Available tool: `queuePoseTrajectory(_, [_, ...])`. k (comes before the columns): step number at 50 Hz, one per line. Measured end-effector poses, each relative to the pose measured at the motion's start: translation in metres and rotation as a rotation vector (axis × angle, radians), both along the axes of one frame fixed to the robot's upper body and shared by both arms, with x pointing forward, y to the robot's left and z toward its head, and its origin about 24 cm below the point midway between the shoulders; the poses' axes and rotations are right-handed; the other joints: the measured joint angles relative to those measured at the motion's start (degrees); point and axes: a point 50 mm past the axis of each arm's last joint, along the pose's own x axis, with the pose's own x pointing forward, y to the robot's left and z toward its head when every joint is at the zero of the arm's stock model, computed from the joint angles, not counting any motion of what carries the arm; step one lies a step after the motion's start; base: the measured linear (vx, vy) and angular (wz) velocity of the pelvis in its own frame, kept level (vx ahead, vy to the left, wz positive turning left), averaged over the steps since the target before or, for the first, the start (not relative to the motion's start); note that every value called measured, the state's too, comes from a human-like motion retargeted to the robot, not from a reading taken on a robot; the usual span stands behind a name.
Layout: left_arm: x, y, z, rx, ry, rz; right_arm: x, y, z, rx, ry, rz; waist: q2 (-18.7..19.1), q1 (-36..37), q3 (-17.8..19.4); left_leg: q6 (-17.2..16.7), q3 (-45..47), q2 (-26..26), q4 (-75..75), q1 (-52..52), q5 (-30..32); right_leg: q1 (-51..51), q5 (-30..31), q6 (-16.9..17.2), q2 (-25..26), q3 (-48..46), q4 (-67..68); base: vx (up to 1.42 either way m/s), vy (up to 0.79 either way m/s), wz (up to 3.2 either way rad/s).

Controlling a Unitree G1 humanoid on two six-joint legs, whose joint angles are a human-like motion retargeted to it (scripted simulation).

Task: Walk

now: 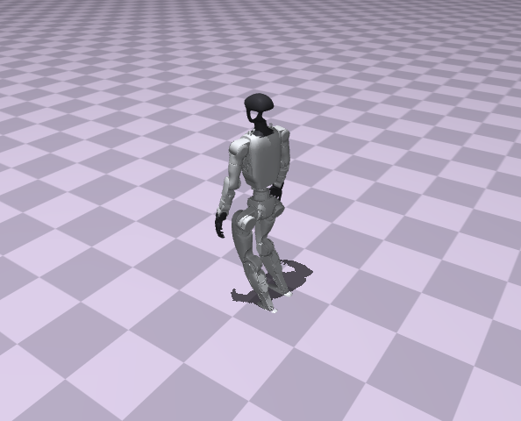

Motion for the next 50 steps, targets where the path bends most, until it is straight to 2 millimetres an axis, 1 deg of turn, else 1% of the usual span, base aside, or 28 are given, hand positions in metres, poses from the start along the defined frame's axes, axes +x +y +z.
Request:
queuePoseTrajectory(2, [0.004,0.004,0.001,0.013,-0.004,0.018,0.002,0.002,0.000,0.010,-0.009,-0.011,-1.17,-0.61,0.95,0.15,1.16,-0.85,-0.70,1.55,-0.33,-2.84,1.69,-0.53,-4.80,-4.42,8.56,0.09,-0.04,-0.65])
queuePoseTrajectory(3, [0.006,0.006,0.002,0.021,-0.005,0.029,0.003,0.004,0.000,0.016,-0.015,-0.017,-1.50,-0.65,1.35,0.20,2.08,-0.86,-1.09,2.20,-0.60,-4.39,3.08,-2.03,-8.50,-7.89,12.65,0.11,-0.04,-0.73])
queuePoseTrajectory(4, [0.007,0.007,0.002,0.026,-0.005,0.038,0.004,0.005,0.000,0.021,-0.019,-0.025,-1.83,-1.11,1.72,0.19,2.40,-1.06,-1.45,2.74,-0.73,-6.00,3.69,-2.63,-10.41,-9.22,15.75,0.12,-0.05,-0.53])
queuePoseTrajectory(7, [0.010,0.010,0.003,0.037,-0.001,0.062,0.004,0.008,0.000,0.036,-0.027,-0.056,-2.44,-2.95,2.53,-0.01,2.56,-1.42,-2.82,4.06,-0.86,-10.87,4.49,-3.04,-12.70,-9.87,20.67,0.16,-0.06,-0.22])
queuePoseTrajectory(10, [0.017,0.010,0.004,0.036,-0.010,0.086,0.002,0.009,-0.001,0.047,-0.024,-0.092,-0.75,-4.02,2.22,-0.46,2.72,0.34,-8.50,6.35,0.75,-15.66,6.48,-3.58,-12.23,-11.55,17.91,0.23,-0.09,-0.35])
queuePoseTrajectory(12, [0.017,0.008,0.004,0.031,-0.014,0.095,-0.009,0.008,-0.004,0.050,0.001,-0.120,-0.55,-4.72,2.43,-0.85,3.30,1.16,-9.10,7.34,0.66,-17.62,7.93,-3.29,-12.48,-12.04,14.04,0.25,-0.13,-0.37])
queuePoseTrajectory(13, [0.019,0.007,0.004,0.027,-0.020,0.099,-0.014,0.006,-0.005,0.047,0.014,-0.138,0.46,-4.76,2.23,-1.03,3.61,2.35,-10.63,8.04,1.02,-18.39,9.26,-3.19,-11.54,-12.86,10.67,0.26,-0.15,-0.41])
queuePoseTrajectory(15, [0.021,0.005,0.005,0.017,-0.032,0.102,-0.022,0.005,-0.007,0.049,0.030,-0.168,0.63,-5.22,2.23,-1.41,4.35,3.22,-10.74,8.78,0.74,-20.03,10.97,-2.37,-11.33,-13.03,5.54,0.27,-0.17,-0.40])
queuePoseTrajectory(17, [0.026,0.003,0.006,0.006,-0.050,0.098,-0.024,0.005,-0.007,0.055,0.031,-0.193,2.24,-4.89,1.48,-1.90,5.38,5.41,-11.29,8.79,0.55,-20.70,13.76,-1.83,-9.31,-14.41,-2.39,0.28,-0.19,-0.47])
queuePoseTrajectory(20, [0.030,0.000,0.006,-0.007,-0.073,0.094,-0.030,0.006,-0.009,0.062,0.038,-0.222,1.50,-5.17,1.10,-2.78,6.88,5.95,-8.19,9.00,-0.57,-22.68,15.06,-0.75,-9.74,-13.89,-6.03,0.29,-0.24,-0.37])
queuePoseTrajectory(24, [0.035,0.000,0.009,-0.022,-0.102,0.119,-0.034,0.008,-0.010,0.074,0.046,-0.254,1.55,-5.16,-0.07,-4.15,9.52,9.05,-1.44,8.31,-0.61,-22.25,18.16,-1.13,-8.98,-14.66,-6.78,0.37,-0.27,-0.35])
queuePoseTrajectory(27, [0.033,0.003,0.008,-0.035,-0.108,0.175,-0.037,0.010,-0.011,0.078,0.056,-0.258,1.91,-4.39,-0.56,-5.76,8.52,12.26,7.63,7.12,1.27,-20.62,19.56,-2.83,-6.71,-14.93,-4.09,0.43,-0.31,-0.71])
queuePoseTrajectory(30, [0.023,0.008,0.007,-0.044,-0.096,0.252,-0.041,0.013,-0.012,0.081,0.067,-0.241,3.23,-2.58,-0.31,-7.60,3.80,16.16,21.79,3.36,2.27,-17.67,18.88,-5.58,-1.83,-15.46,-1.66,0.45,-0.29,-0.98])
queuePoseTrajectory(32, [0.017,0.012,0.006,-0.046,-0.094,0.296,-0.040,0.014,-0.012,0.081,0.065,-0.222,4.90,-1.46,-0.02,-8.09,3.33,21.65,34.72,-0.35,5.87,-15.22,17.68,-7.48,2.18,-16.28,-1.59,0.45,-0.25,-0.82])
queuePoseTrajectory(33, [0.016,0.014,0.006,-0.048,-0.096,0.315,-0.039,0.013,-0.011,0.079,0.061,-0.212,6.26,-0.68,0.23,-8.07,2.76,25.12,41.50,-2.74,7.88,-13.63,17.35,-8.50,4.83,-16.98,-2.64,0.46,-0.23,-0.85])
queuePoseTrajectory(35, [0.013,0.016,0.006,-0.050,-0.100,0.338,-0.036,0.011,-0.010,0.069,0.054,-0.193,7.88,1.11,0.48,-6.65,2.15,30.03,52.22,-6.98,10.32,-11.23,15.91,-10.05,8.59,-17.30,-3.45,0.48,-0.22,-0.88])
queuePoseTrajectory(37, [0.017,0.017,0.008,-0.053,-0.115,0.349,-0.028,0.004,-0.007,0.051,0.034,-0.178,9.83,3.34,0.93,-4.89,0.20,33.59,59.55,-12.22,9.22,-6.87,16.43,-11.03,12.87,-17.15,-9.05,0.50,-0.20,-0.89])
queuePoseTrajectory(38, [0.015,0.016,0.007,-0.053,-0.115,0.357,-0.027,0.003,-0.007,0.042,0.031,-0.172,10.12,4.44,0.99,-3.87,0.07,34.02,61.99,-14.15,7.43,-5.82,15.46,-11.20,13.87,-16.64,-8.91,0.52,-0.17,-0.83])
queuePoseTrajectory(40, [0.019,0.017,0.009,-0.054,-0.130,0.365,-0.018,-0.003,-0.003,0.025,0.007,-0.166,9.58,6.16,1.46,-2.35,-0.49,32.15,63.60,-18.74,4.12,-1.35,15.14,-11.16,14.68,-15.01,-13.34,0.54,-0.15,-0.64])
queuePoseTrajectory(41, [0.017,0.017,0.008,-0.053,-0.130,0.373,-0.014,-0.004,-0.002,0.021,-0.003,-0.164,9.35,6.94,1.66,-2.09,-0.36,30.72,62.75,-20.66,2.33,0.49,14.54,-11.07,14.84,-14.14,-14.47,0.56,-0.13,-0.62])
queuePoseTrajectory(43, [0.012,0.017,0.007,-0.049,-0.121,0.392,-0.008,-0.006,0.000,0.018,-0.026,-0.164,8.85,8.31,2.02,-1.95,0.28,27.62,59.08,-24.17,-0.50,4.07,13.26,-10.86,14.87,-12.28,-16.42,0.58,-0.10,-0.70])
queuePoseTrajectory(45, [0.003,0.018,0.005,-0.045,-0.099,0.417,-0.001,-0.006,0.002,0.022,-0.050,-0.165,8.29,9.22,2.32,-2.49,1.32,24.17,52.23,-26.89,-1.95,7.41,11.83,-10.57,14.40,-10.35,-18.00,0.60,-0.07,-0.70])
queuePoseTrajectory(48, [-0.013,0.019,0.001,-0.038,-0.052,0.454,0.010,-0.004,0.005,0.035,-0.089,-0.156,6.97,9.27,2.32,-4.48,3.24,18.26,36.10,-29.21,-0.26,11.30,9.63,-9.88,12.63,-7.86,-19.79,0.62,-0.03,-0.56])
queuePoseTrajectory(50, [-0.023,0.019,-0.001,-0.034,-0.019,0.472,0.018,-0.001,0.008,0.046,-0.112,-0.138,5.67,8.41,1.79,-5.99,4.45,13.69,22.31,-29.62,3.38,12.71,7.99,-9.35,10.73,-6.87,-20.13,0.63,0.01,-0.27])
